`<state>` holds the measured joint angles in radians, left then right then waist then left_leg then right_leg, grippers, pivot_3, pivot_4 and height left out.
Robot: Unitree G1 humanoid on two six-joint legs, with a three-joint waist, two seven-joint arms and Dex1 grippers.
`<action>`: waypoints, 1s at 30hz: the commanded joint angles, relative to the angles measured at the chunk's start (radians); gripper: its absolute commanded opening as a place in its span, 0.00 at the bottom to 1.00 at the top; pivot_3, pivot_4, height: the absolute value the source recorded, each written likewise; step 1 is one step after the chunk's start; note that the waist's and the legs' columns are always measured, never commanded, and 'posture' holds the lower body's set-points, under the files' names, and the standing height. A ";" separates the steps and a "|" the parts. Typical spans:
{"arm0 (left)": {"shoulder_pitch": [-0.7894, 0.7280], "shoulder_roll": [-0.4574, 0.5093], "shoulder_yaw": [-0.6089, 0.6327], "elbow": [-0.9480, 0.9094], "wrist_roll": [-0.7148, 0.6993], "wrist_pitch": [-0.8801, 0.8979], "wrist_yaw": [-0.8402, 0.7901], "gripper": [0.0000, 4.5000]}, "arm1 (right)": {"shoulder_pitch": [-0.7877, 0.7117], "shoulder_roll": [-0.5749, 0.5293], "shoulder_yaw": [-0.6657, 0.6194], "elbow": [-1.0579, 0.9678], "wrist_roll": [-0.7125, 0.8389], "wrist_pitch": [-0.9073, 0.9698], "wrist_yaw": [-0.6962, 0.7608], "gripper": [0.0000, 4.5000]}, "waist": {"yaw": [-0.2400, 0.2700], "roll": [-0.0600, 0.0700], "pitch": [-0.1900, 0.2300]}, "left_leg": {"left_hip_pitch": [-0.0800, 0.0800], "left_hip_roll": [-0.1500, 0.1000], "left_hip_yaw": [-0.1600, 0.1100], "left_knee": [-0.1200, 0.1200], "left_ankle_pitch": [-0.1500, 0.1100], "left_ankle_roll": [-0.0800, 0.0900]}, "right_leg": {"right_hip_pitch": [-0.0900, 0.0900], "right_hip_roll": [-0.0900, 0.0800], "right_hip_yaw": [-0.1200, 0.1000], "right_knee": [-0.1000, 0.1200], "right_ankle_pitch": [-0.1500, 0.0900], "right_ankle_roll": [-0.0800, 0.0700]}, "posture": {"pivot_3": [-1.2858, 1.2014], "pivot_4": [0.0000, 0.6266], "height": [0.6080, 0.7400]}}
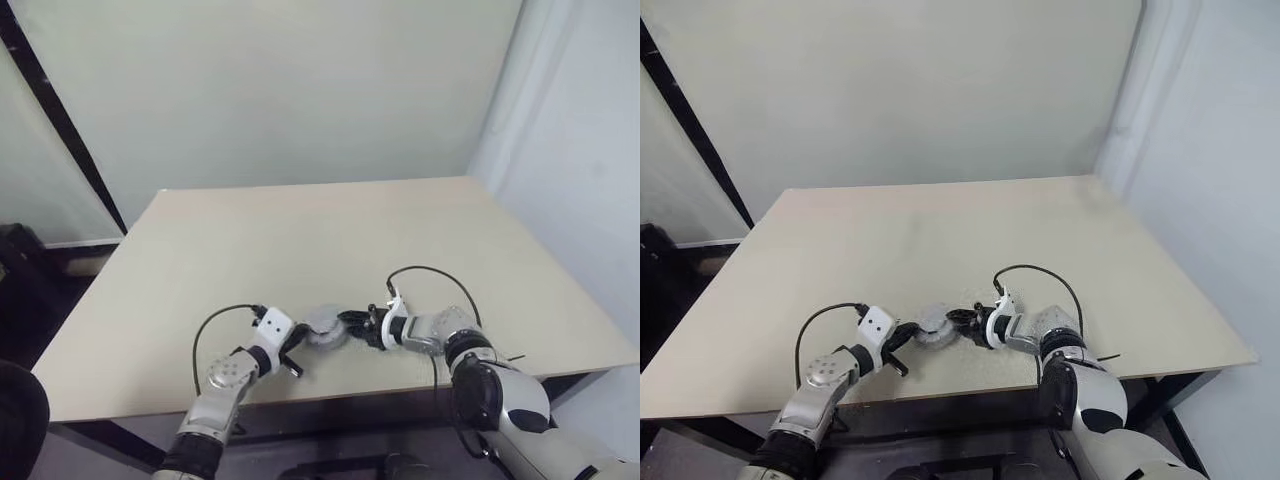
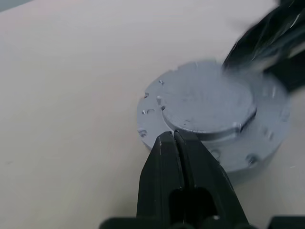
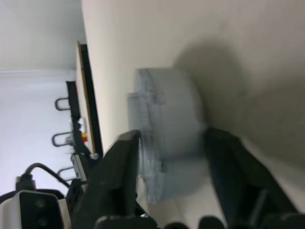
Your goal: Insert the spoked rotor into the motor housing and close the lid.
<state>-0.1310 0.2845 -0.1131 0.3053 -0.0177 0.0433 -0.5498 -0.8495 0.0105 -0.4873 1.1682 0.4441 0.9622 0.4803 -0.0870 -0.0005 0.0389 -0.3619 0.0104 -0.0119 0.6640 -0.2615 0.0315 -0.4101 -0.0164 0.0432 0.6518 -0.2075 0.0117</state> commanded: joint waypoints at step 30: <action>0.154 -0.019 0.420 -0.456 -0.572 0.607 0.042 0.98 | 0.046 0.035 0.036 -0.153 0.112 0.142 0.055 0.27 | -0.020 0.000 0.002 | -0.002 0.002 0.000 -0.015 0.000 0.001 | -0.004 0.001 -0.001 -0.011 0.001 0.002 | 0.52 0.00 1.00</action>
<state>0.0244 0.2764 0.2562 -0.0806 -0.5052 0.6064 -0.5296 -0.7994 0.0264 -0.4503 1.0711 0.5136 1.0676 0.5215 -0.1070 -0.0008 0.0405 -0.3652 0.0126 -0.0121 0.6489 -0.2617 0.0320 -0.4145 -0.0149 0.0421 0.6403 -0.2062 0.0142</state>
